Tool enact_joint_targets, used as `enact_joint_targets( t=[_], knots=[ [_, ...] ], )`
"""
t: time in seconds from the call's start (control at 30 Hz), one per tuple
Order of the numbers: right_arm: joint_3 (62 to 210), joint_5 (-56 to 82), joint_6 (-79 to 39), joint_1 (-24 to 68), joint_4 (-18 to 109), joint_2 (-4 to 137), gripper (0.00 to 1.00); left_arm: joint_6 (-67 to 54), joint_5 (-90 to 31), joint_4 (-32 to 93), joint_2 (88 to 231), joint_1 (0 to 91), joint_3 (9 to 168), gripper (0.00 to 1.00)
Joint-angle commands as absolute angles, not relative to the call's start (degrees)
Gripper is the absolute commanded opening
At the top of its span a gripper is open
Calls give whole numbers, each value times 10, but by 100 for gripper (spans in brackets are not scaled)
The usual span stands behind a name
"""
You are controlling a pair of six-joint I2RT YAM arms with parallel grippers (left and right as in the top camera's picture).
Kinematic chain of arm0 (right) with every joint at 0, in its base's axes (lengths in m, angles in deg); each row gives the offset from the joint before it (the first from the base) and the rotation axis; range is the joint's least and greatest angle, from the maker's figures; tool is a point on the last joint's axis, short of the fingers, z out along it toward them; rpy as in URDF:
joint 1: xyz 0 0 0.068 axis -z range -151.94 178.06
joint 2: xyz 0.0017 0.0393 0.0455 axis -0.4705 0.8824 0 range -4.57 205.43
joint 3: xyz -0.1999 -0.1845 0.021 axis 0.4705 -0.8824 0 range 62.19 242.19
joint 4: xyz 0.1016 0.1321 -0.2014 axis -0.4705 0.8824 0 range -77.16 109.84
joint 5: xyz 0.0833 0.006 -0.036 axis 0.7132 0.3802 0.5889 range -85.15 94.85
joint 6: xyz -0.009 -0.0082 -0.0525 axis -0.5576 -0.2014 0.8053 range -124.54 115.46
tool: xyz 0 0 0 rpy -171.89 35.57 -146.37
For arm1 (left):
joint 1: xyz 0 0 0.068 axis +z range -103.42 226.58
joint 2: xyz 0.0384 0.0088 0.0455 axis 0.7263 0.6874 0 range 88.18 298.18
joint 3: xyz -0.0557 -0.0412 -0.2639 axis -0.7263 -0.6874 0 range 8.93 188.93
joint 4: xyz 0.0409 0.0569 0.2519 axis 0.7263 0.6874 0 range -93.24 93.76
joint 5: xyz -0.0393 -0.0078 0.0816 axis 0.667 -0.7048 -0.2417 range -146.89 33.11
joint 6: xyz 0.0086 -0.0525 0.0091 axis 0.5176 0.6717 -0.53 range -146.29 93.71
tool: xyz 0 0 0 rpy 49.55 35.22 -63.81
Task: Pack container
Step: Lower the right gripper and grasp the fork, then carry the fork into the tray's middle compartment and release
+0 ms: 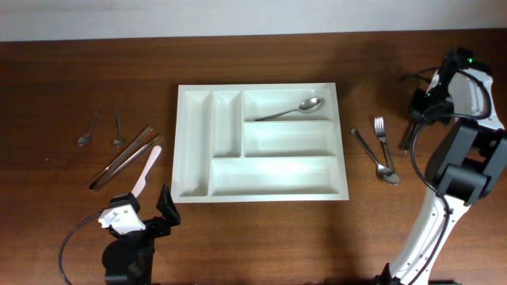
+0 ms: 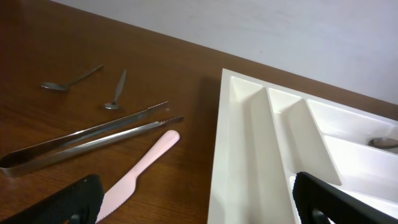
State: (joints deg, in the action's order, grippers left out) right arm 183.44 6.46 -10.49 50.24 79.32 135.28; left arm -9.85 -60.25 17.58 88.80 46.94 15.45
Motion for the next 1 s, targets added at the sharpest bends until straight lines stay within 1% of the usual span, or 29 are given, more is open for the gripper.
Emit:
enact_joint_targets(
  t=[0.0,0.17,0.33,0.43,0.87,0.93,0.97],
  knots=[
    [1904,74,-104,499,806,1352,4,-107,-596,176,885,471,153,99],
    [1964,99,-87,498,838,1352,4,-107,-596,176,885,471,153,99],
    [1990,201,-4,482,862,1349,4,-107,-596,176,885,471,153,99],
    [2001,216,30,463,878,1346,4,-107,-596,176,885,471,153,99],
    [2018,244,159,310,943,1311,4,-107,-596,176,885,471,153,99],
    [2018,253,184,289,960,1310,4,-107,-596,176,885,471,153,99],
    [2018,264,220,268,979,1310,4,-107,-596,176,885,471,153,99]
  ],
)
